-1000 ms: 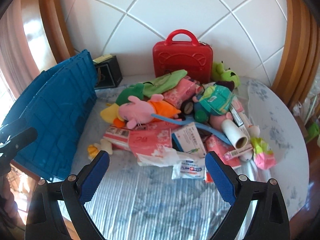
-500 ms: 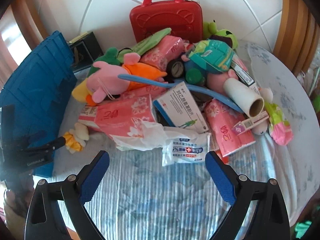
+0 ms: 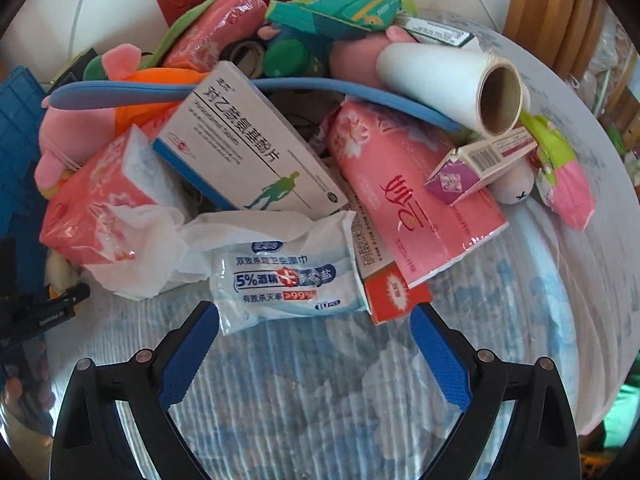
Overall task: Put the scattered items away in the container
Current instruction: 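Close the left gripper on the yellow-skirted bear while the right grasps the wipes pack, then lift and carry the bear and wipes pack in both grippers to the bin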
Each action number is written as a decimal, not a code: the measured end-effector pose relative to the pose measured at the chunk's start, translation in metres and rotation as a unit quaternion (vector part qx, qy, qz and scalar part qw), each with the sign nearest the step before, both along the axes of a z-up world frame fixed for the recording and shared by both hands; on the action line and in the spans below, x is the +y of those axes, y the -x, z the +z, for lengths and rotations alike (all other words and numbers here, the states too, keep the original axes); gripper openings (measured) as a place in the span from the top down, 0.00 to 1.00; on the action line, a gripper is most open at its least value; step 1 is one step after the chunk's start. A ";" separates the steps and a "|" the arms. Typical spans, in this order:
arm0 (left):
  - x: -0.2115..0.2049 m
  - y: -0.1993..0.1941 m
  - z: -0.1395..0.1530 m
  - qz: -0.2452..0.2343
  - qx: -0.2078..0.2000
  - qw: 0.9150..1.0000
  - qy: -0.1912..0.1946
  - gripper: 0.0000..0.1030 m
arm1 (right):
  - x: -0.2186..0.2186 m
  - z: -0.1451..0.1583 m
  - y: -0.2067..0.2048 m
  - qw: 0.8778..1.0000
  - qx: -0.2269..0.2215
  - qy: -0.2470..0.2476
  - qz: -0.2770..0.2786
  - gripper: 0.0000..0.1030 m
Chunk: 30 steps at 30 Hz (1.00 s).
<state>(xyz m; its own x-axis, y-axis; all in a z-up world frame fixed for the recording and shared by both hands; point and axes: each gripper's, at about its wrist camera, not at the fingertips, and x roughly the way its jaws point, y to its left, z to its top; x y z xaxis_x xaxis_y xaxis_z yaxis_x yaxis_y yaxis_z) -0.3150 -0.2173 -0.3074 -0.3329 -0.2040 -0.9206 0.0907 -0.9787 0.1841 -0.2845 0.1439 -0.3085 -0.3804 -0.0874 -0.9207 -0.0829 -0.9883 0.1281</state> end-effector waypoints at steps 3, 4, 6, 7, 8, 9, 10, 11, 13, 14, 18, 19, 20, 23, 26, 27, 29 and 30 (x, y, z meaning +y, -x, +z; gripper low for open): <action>0.000 -0.005 0.000 0.006 0.007 1.000 -0.007 0.12 | -0.005 -0.014 0.001 1.000 -0.007 0.010 0.003 0.06; -0.001 -0.006 0.000 0.008 0.008 1.000 -0.010 0.11 | -0.009 -0.019 0.001 1.000 -0.009 0.014 0.007 0.06; -0.004 -0.008 0.000 0.020 0.005 1.000 -0.024 0.11 | -0.016 -0.027 0.003 1.000 -0.012 0.011 0.011 0.06; -0.005 -0.009 -0.001 0.027 0.003 0.999 -0.031 0.12 | -0.019 -0.032 0.005 1.000 -0.015 0.006 0.012 0.06; -0.007 -0.011 0.000 0.033 0.002 0.999 -0.037 0.12 | -0.022 -0.037 0.007 1.000 -0.017 0.004 0.013 0.06; -0.008 -0.012 0.000 0.039 0.002 0.998 -0.042 0.11 | -0.024 -0.041 0.009 1.000 -0.017 0.003 0.013 0.05; -0.008 -0.014 0.000 0.041 0.003 0.998 -0.045 0.12 | -0.025 -0.044 0.011 1.000 -0.015 0.002 0.012 0.04; -0.006 -0.015 0.000 0.039 0.003 0.998 -0.046 0.14 | -0.026 -0.046 0.013 1.000 -0.010 0.001 0.011 0.03; -0.002 -0.019 0.002 0.034 0.005 0.998 -0.051 0.23 | -0.027 -0.048 0.016 1.000 -0.001 -0.006 0.009 0.02; 0.000 -0.022 0.003 0.031 0.006 0.998 -0.055 0.31 | -0.027 -0.048 0.016 1.000 0.004 -0.010 0.010 0.02; 0.010 -0.032 0.007 0.017 0.013 0.998 -0.053 0.45 | -0.028 -0.046 0.012 1.000 0.011 -0.016 0.020 0.23; 0.012 -0.034 0.008 0.014 0.015 0.998 -0.052 0.49 | -0.028 -0.044 0.010 1.000 0.012 -0.014 0.023 0.25; 0.014 -0.036 0.009 0.012 0.015 0.999 -0.051 0.52 | -0.027 -0.042 0.008 1.000 0.013 -0.012 0.025 0.29; 0.020 -0.045 0.017 0.007 0.021 0.998 -0.058 0.55 | -0.021 -0.037 0.001 1.000 0.015 0.000 0.021 0.34; 0.033 -0.057 0.031 -0.003 0.034 0.998 -0.060 0.55 | -0.016 -0.032 -0.012 1.000 0.015 0.018 0.020 0.36; 0.037 -0.061 0.036 -0.007 0.039 0.997 -0.061 0.55 | -0.015 -0.030 -0.017 0.999 0.015 0.020 0.021 0.36; 0.046 -0.069 0.046 -0.015 0.047 0.997 -0.063 0.55 | -0.012 -0.027 -0.028 0.999 0.015 0.026 0.022 0.36; 0.051 -0.073 0.052 -0.020 0.051 0.996 -0.063 0.55 | -0.010 -0.025 -0.033 0.999 0.015 0.029 0.022 0.36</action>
